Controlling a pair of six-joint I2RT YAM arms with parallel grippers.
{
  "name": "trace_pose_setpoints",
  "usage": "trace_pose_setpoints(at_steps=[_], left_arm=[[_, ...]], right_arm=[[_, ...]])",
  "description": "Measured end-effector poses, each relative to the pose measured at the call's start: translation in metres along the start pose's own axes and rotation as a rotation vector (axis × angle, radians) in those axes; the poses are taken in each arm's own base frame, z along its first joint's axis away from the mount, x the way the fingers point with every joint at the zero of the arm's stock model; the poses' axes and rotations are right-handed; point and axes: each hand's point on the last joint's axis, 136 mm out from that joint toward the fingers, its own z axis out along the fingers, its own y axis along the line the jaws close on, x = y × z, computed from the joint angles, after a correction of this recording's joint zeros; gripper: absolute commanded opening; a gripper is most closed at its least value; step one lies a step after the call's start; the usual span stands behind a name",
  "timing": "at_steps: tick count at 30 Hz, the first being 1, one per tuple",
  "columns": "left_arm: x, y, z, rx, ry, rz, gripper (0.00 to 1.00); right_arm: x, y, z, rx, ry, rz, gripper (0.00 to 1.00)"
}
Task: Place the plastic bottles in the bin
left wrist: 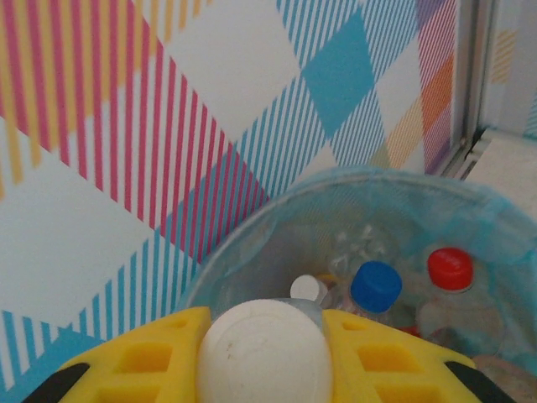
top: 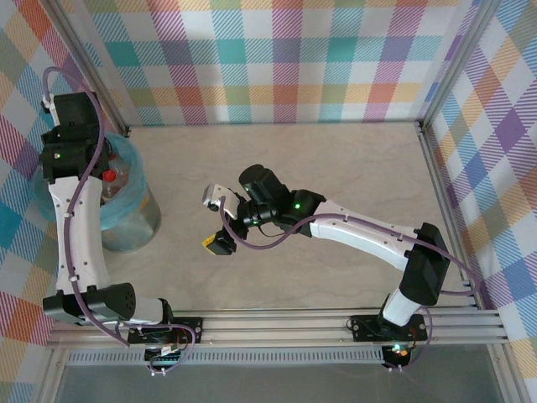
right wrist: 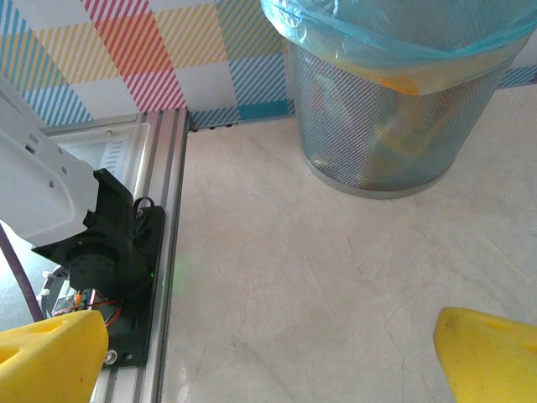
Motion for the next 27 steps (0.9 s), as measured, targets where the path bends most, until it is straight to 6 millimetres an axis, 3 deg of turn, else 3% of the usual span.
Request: trace_pose_setpoints(at_steps=[10, 27], left_arm=[[0.029, -0.028, 0.044, 0.032, 0.135, 0.069, 0.00], [0.040, -0.047, 0.068, 0.030, 0.104, 0.046, 0.00]], right_arm=[[0.013, -0.002, 0.009, -0.005, 0.048, 0.023, 0.99], [0.022, -0.004, 0.015, -0.011, 0.089, 0.042, 1.00]])
